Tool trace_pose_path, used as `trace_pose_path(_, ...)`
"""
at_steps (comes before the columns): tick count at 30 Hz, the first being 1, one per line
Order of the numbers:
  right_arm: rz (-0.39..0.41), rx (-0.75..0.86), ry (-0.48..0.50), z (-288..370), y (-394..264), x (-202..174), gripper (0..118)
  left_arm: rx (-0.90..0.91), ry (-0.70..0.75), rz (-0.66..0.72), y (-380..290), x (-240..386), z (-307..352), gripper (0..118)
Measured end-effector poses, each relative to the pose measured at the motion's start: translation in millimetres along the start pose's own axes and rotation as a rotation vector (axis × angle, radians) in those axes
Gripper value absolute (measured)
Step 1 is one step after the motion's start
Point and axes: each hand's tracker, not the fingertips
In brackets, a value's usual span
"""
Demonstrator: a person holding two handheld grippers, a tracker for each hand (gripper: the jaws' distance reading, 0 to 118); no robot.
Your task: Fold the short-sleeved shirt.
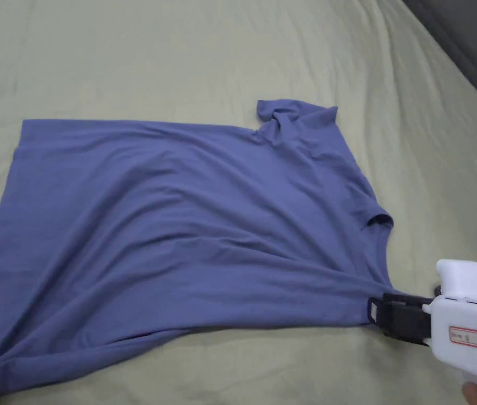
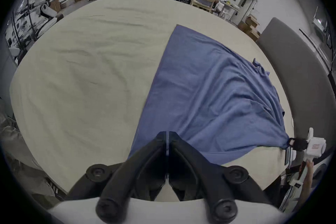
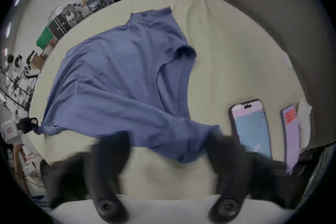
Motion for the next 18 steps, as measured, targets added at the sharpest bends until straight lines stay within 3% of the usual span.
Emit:
trace_pose_path(1, 0.005, 0.002, -0.012, -3.6, -1.4, -0.4, 6, -0.001, -0.010, 0.009, -1.1, 3.0, 0.2, 0)
trace_pose_path(2, 0.001, 0.022, -0.048, -5.1, -5.1, -3.9, 6, -0.001, -0.011, 0.010, -1.3, 5.0, 0.7, 0)
trace_pose_path(4, -0.008, 0.007, 0.003, -4.9, -0.5, -2.7, 6, -0.022, -0.073, 0.059, -1.1, 2.8, -1.1, 0)
trace_pose_path(9, 0.011, 0.144, 0.008, 15.3, 31.2, -7.7, 6, 0.081, -0.149, 0.028, 55.8, 15.7, 8.7, 0)
trace_pose_path(13, 0.047, 0.213, 0.018, 9.6, 93.9, -12.3, 6, 0.175, -0.127, -0.060, 135.1, 31.1, -10.2, 0)
trace_pose_path(18, 0.078, 0.201, -0.024, -36.0, 157.1, -20.8, 6, 0.122, -0.063, -0.117, 195.1, 40.6, -70.9, 0)
